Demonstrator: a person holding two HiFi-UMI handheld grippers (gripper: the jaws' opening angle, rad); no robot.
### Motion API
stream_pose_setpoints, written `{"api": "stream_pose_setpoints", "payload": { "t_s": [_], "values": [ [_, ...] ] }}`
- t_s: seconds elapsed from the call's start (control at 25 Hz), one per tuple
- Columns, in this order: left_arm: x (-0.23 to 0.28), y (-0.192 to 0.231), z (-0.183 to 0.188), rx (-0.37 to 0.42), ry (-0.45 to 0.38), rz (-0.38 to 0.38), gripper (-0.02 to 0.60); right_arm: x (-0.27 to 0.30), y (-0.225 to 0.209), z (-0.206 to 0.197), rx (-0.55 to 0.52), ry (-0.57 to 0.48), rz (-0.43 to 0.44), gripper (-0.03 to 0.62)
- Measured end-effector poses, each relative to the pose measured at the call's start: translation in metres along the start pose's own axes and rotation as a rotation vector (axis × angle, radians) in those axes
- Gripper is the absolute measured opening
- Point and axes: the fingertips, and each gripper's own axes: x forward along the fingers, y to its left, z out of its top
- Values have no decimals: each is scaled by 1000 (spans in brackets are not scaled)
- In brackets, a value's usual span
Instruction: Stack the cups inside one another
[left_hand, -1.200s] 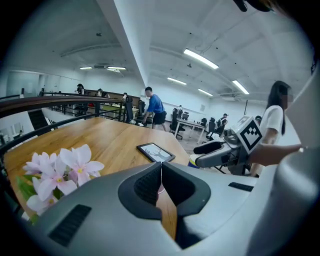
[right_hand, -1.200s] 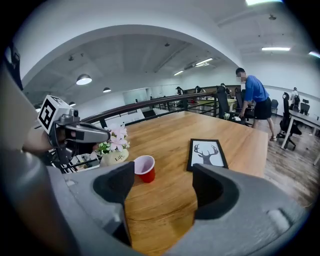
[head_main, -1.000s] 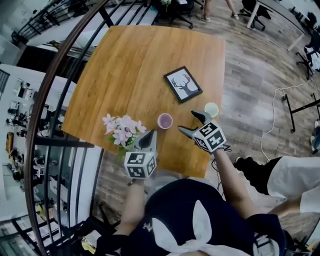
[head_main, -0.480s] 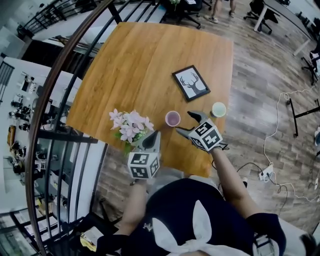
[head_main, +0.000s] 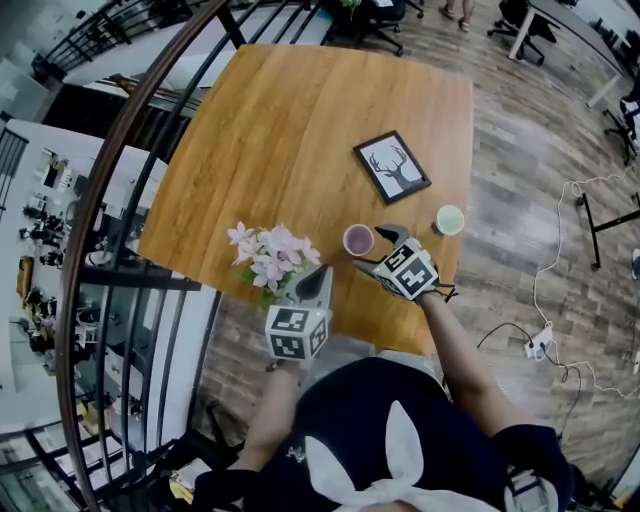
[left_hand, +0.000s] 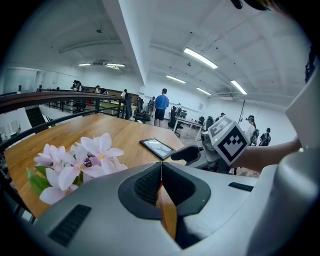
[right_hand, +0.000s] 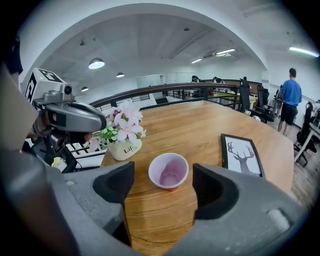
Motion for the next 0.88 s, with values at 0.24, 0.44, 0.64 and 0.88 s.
{"api": "stream_pose_setpoints", "payload": {
  "t_s": [0.24,0.44,0.64,0.88],
  "values": [
    [5,2,-10,7,26,-44,20,20,1,-6,12,40,-22,362],
    [8,5,-17,0,39,-61,20,36,-3,-7,5,50,-56,362],
    [11,7,-18,-9,37,-69,20,46,-5,-14,3,85,-45,360],
    [12,8,-19,-8,36,-72,20,46,-5,-13,-11,82,-56,339]
  ]
}}
